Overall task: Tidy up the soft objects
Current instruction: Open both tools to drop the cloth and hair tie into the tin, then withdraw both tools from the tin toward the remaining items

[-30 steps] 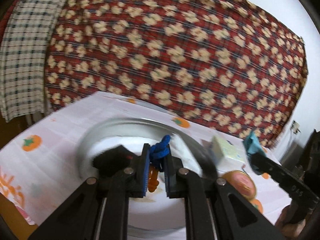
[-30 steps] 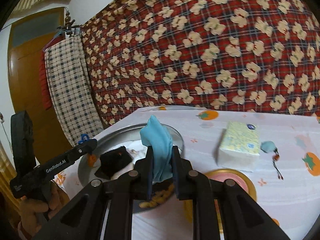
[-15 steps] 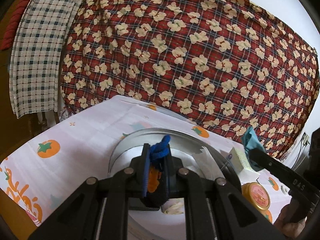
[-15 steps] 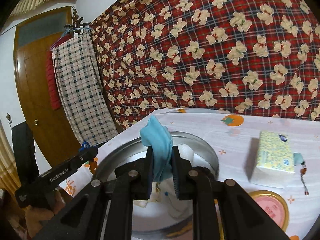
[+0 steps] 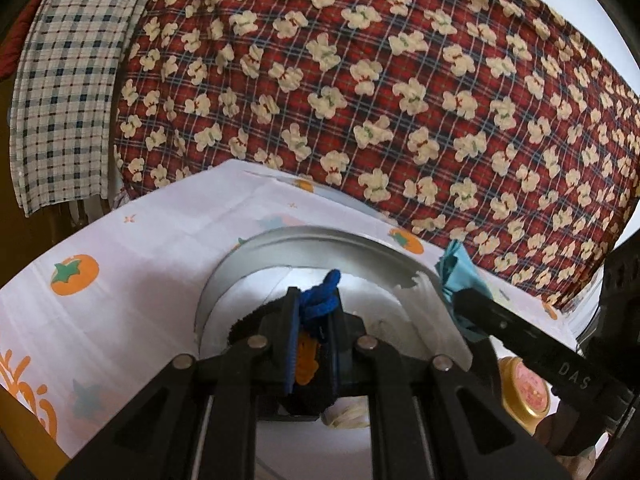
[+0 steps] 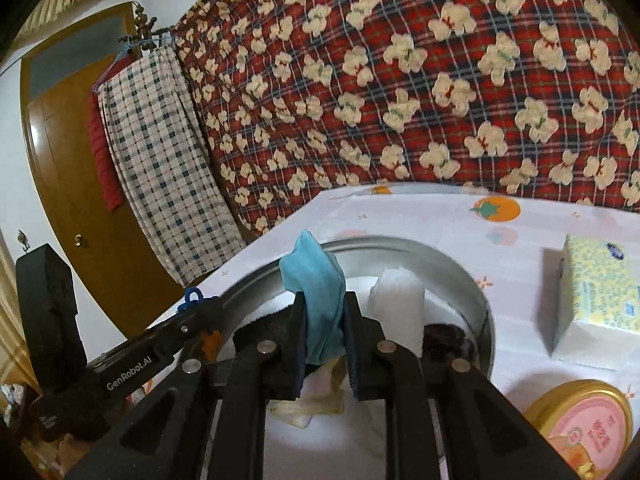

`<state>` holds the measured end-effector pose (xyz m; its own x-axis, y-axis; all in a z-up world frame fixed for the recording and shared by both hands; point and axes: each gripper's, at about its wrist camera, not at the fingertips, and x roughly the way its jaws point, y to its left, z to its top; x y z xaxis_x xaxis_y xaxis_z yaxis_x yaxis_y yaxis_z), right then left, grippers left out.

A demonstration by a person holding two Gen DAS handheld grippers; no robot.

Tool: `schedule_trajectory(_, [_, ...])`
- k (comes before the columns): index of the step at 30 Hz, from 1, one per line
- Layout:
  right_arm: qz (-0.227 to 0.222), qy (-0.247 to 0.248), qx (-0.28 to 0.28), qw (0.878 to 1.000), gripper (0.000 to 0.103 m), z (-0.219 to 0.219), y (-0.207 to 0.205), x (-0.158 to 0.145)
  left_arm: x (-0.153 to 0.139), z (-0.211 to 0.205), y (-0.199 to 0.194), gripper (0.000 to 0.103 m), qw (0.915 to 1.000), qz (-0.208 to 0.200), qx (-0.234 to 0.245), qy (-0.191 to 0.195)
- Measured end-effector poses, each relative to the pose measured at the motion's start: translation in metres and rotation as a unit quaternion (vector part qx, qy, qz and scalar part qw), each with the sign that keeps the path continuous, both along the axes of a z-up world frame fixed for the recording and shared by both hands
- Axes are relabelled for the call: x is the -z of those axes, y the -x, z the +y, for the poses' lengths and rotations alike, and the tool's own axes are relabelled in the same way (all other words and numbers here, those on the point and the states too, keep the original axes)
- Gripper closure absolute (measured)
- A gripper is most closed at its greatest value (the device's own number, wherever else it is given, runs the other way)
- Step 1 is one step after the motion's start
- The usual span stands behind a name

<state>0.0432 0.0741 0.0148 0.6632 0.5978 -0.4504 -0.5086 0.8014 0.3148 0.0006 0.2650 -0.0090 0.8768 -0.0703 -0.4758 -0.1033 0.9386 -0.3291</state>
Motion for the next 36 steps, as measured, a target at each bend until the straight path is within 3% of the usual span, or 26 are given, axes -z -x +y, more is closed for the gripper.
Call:
schedule_trajectory(4, [0.019,0.001,-0.022,1.000,0.082,0.007,-0.005,0.010,0.007,-0.001,-0.006,0.093,0.9998,0.020,0.007,-0.002])
schedule_trajectory(6, [0.026,-0.009,-0.030,0.999,0.067,0.006,-0.005,0.013,0.008,-0.001,-0.007,0.087,0.9995,0.029,0.004,-0.008])
schedule_trajectory(7, [0.027,-0.014,-0.032,0.999,0.061,0.005,-0.004,0.013,0.007,0.001,-0.004,0.075,0.9995,0.029,-0.005,-0.006])
schedule_trajectory(8, [0.022,-0.026,-0.030,0.999,0.050,0.002,-0.002,0.012,0.006,0.004,-0.002,0.053,0.9995,0.026,-0.014,-0.001])
schedule_trajectory(9, [0.013,-0.036,-0.025,0.999,0.042,-0.003,0.002,0.008,0.004,0.007,0.000,0.040,0.9995,0.023,-0.023,0.003])
schedule_trajectory(10, [0.005,-0.043,-0.021,0.999,0.039,-0.006,0.004,0.006,-0.001,0.012,0.005,0.026,0.9990,0.012,-0.043,0.003])
schedule_trajectory(17, [-0.059,-0.061,0.025,0.996,0.035,-0.033,0.025,-0.019,-0.021,0.026,0.019,0.026,0.9950,-0.015,-0.099,-0.004])
schedule_trajectory(22, [-0.062,-0.033,0.045,0.997,0.031,-0.037,0.030,-0.007,-0.009,0.000,0.017,0.026,0.9933,-0.003,-0.104,-0.049])
schedule_trajectory(25, [-0.069,-0.009,0.071,0.995,0.031,-0.051,0.036,0.003,0.000,-0.024,0.021,0.025,0.9929,-0.010,-0.100,-0.064])
schedule_trajectory(31, [-0.084,0.010,0.125,0.989,0.031,-0.096,0.053,0.014,0.009,-0.063,0.023,0.027,0.9951,-0.023,-0.077,-0.058])
schedule_trajectory(36, [-0.078,0.004,0.161,0.984,0.031,-0.128,0.057,0.017,0.009,-0.111,0.020,0.033,0.9970,-0.028,-0.022,-0.069])
